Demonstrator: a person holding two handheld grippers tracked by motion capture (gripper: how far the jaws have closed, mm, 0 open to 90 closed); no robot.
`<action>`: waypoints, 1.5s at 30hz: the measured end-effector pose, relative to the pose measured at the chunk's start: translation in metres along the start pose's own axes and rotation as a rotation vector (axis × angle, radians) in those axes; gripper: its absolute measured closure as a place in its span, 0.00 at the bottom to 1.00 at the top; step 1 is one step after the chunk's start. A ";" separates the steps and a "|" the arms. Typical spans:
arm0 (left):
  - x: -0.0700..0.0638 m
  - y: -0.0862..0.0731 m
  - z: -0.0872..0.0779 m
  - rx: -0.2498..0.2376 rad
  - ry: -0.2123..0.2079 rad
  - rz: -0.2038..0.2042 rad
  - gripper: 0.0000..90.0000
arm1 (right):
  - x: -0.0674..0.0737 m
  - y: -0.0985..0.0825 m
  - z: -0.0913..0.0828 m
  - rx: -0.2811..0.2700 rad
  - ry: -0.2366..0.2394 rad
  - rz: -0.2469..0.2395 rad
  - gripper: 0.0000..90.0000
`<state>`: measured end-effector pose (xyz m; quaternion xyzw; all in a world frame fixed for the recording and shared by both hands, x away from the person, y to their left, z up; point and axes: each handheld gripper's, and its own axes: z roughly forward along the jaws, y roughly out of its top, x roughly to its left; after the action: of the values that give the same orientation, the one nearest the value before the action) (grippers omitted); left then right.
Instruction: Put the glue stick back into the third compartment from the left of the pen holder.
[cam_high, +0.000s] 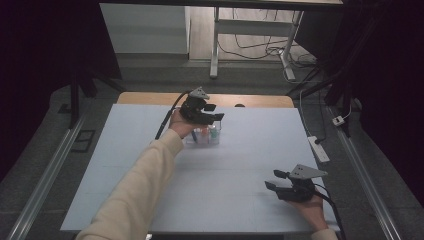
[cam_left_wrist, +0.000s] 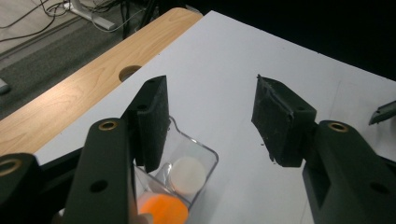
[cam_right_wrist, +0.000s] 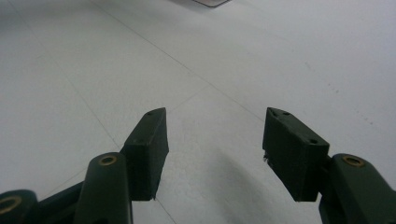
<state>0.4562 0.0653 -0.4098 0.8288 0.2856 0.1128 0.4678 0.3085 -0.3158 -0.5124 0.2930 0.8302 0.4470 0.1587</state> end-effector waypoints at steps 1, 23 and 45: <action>-0.001 -0.001 -0.002 -0.002 0.000 0.002 0.51 | 0.000 0.000 0.000 0.002 0.001 0.002 0.45; -0.027 -0.065 -0.048 -0.017 -0.006 -0.010 0.52 | 0.000 0.000 0.001 0.004 0.002 0.000 0.45; -0.055 -0.156 -0.108 0.003 0.052 -0.067 0.45 | 0.001 0.000 -0.001 0.003 -0.007 0.000 0.45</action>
<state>0.3051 0.1722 -0.4787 0.8163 0.3253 0.1179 0.4624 0.3073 -0.3159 -0.5112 0.2948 0.8304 0.4446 0.1609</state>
